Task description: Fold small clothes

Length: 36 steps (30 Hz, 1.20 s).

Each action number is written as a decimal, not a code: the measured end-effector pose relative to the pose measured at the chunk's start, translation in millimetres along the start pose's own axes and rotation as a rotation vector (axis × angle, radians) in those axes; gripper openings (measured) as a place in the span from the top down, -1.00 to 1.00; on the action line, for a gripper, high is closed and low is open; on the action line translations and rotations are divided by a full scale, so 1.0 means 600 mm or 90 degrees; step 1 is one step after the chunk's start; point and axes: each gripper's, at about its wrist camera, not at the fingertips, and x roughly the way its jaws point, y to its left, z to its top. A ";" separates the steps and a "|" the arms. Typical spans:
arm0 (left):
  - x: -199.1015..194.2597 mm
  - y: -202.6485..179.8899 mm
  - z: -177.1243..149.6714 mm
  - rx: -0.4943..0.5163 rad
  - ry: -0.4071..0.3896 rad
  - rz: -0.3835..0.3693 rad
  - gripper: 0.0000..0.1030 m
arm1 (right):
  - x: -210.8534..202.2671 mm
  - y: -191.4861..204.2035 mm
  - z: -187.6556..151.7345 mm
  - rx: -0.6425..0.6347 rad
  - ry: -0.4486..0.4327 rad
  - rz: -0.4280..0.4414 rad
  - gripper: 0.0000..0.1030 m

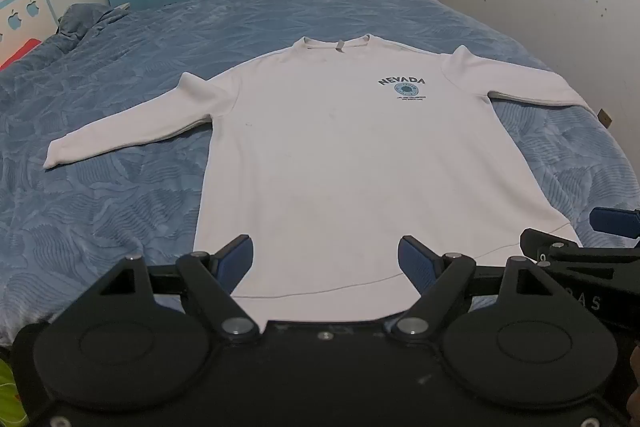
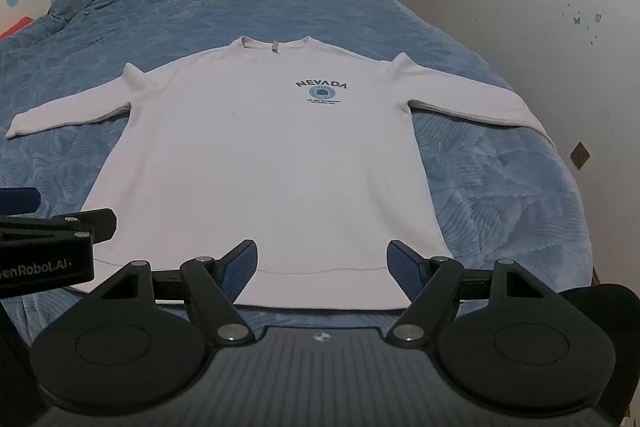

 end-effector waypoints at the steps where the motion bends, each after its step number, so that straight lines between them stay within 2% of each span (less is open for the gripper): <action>1: 0.002 0.002 0.000 0.000 0.000 0.001 -0.58 | 0.001 0.001 0.001 0.000 0.000 0.001 -0.68; 36: 0.024 0.022 -0.011 -0.007 0.009 -0.004 -0.58 | 0.012 0.006 -0.008 0.002 0.005 -0.003 -0.68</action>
